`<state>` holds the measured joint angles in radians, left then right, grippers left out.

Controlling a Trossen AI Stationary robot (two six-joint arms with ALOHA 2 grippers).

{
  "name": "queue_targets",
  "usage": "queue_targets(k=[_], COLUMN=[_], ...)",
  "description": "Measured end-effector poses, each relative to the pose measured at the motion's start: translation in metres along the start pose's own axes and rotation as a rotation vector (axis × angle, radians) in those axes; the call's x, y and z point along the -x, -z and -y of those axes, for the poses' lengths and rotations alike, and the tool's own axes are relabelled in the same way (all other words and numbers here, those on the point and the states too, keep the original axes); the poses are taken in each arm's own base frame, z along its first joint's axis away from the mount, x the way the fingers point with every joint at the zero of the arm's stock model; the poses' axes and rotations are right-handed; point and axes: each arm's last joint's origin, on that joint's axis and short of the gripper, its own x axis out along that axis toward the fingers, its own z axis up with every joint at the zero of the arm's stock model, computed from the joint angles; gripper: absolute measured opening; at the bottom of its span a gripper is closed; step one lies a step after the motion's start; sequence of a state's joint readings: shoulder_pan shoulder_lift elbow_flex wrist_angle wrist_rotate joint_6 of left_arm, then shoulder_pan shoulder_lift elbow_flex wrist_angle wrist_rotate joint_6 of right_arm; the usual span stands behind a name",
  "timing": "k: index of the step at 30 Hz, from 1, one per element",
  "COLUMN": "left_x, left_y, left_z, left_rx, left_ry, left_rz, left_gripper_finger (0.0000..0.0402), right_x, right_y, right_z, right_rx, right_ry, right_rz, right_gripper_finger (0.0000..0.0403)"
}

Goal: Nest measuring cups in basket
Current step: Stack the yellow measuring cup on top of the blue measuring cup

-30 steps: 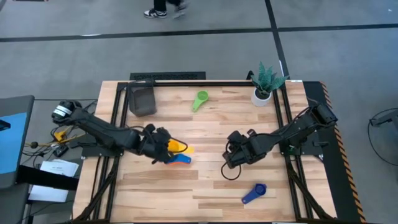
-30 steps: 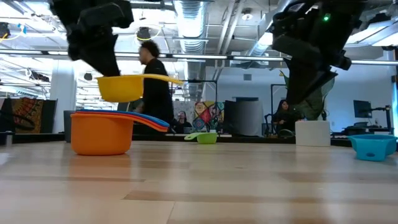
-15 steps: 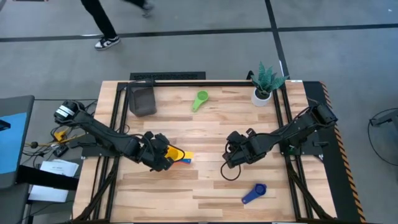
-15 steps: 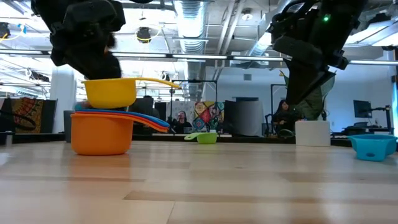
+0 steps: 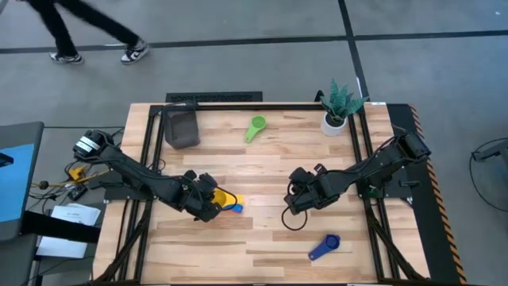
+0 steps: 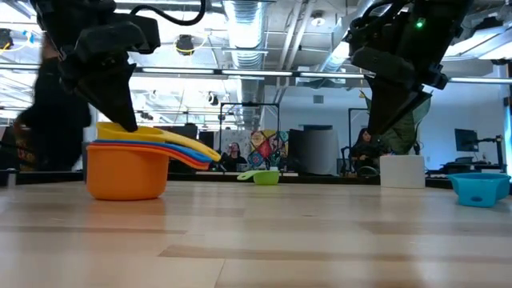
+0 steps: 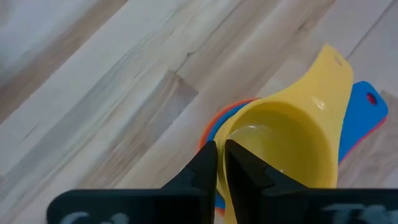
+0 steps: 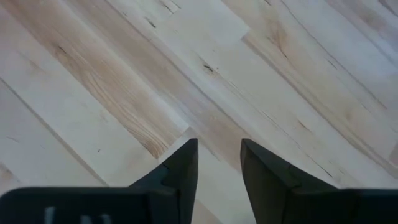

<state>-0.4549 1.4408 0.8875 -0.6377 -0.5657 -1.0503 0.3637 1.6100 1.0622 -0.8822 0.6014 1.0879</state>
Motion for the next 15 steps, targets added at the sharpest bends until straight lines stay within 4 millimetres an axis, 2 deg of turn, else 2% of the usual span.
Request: queue_targets(k=[8,15], left_x=[0.0002,-0.0007], left_y=[-0.0001,-0.0028], left_z=[-0.0001,-0.0010], left_rx=[-0.070,-0.340], left_ry=[0.001,-0.023], left_rz=[0.000,0.031], left_gripper_finger=[0.0023,0.0023], right_x=[-0.0001,0.0015], right_y=[0.0002,0.0031], right_z=[0.0002,-0.0011], right_rx=[-0.001,0.009], right_ry=[0.003,-0.016], right_rz=[-0.001,-0.032], right_gripper_finger=[0.0160,0.0178])
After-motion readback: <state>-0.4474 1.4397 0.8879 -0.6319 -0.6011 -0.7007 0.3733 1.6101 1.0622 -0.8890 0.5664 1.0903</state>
